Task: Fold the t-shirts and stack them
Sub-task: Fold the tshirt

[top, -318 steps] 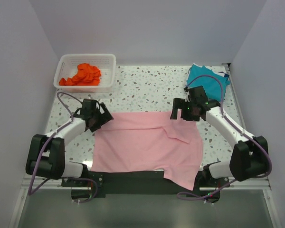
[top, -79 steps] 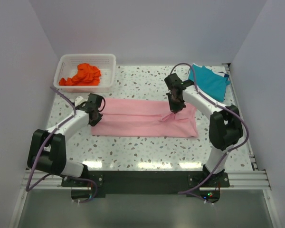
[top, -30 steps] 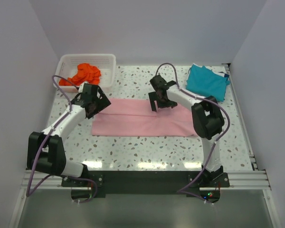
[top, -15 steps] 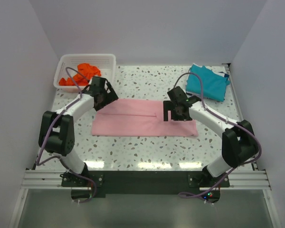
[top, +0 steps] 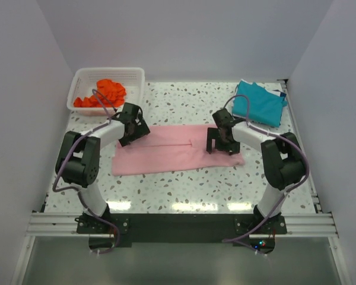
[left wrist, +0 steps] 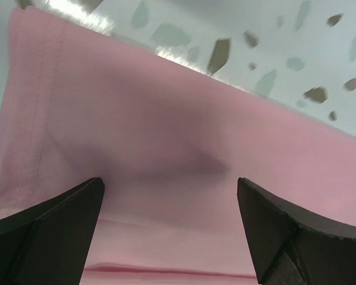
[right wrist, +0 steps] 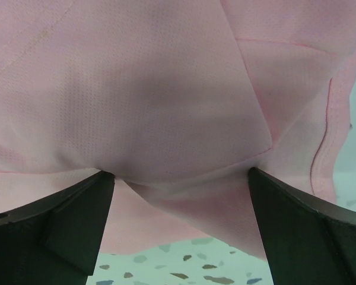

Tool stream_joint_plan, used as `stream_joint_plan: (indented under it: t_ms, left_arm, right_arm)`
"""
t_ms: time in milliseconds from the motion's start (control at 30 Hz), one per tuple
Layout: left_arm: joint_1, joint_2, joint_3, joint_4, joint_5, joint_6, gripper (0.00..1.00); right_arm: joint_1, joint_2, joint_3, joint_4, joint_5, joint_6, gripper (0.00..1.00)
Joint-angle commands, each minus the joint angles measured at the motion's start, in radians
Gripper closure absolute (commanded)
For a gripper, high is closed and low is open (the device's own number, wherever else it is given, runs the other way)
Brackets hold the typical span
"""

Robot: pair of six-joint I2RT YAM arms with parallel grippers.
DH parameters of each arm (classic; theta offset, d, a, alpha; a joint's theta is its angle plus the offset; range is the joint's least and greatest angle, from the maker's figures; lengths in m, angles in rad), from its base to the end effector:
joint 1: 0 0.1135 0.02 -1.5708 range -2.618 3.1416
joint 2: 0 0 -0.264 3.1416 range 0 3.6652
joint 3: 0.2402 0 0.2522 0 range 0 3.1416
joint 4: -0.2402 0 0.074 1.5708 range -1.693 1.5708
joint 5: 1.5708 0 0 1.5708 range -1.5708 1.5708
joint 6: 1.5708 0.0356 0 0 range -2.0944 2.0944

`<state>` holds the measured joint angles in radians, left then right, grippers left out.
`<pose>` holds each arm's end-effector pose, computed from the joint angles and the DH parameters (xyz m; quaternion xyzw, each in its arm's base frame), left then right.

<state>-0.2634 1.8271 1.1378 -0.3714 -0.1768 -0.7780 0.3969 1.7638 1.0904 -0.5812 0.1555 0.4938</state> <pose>0.3563 -0.0896 0.1642 -0.2668 0.9265 -0.0509 0.2605 0.3097 0.1238 0.1630 0.0599 0.9828 -0.0016 0.1747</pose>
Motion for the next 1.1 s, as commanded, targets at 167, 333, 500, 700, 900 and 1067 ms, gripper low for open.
stream_joint_plan:
  t_ms: [167,333,500,700,900,1067]
  left_arm:
    - [0.004,-0.228,-0.265,-0.165,-0.133,-0.076,0.0]
    - [-0.029,-0.279,-0.354,-0.129,-0.052,-0.098,0.0]
    - [-0.114,-0.299,-0.398,-0.141,-0.038,-0.168,0.0]
    - [-0.14,-0.345,-0.469,-0.132,0.04,-0.231,0.0]
    - [-0.258,-0.376,-0.527,-0.052,0.134,-0.32,0.0]
    - [-0.371,-0.362,-0.53,0.017,0.203,-0.408,0.0]
  right_arm:
    - [0.013,0.178,0.211,0.08,-0.154,-0.173,0.01]
    - [0.017,0.29,0.367,0.063,-0.209,-0.248,0.01]
    - [0.017,0.473,0.62,-0.04,-0.182,-0.288,0.01]
    - [0.014,0.664,0.876,-0.144,-0.139,-0.371,0.01]
    - [0.014,0.733,1.054,-0.149,-0.212,-0.578,0.01]
    - [0.008,0.792,1.163,-0.172,-0.359,-0.679,0.01]
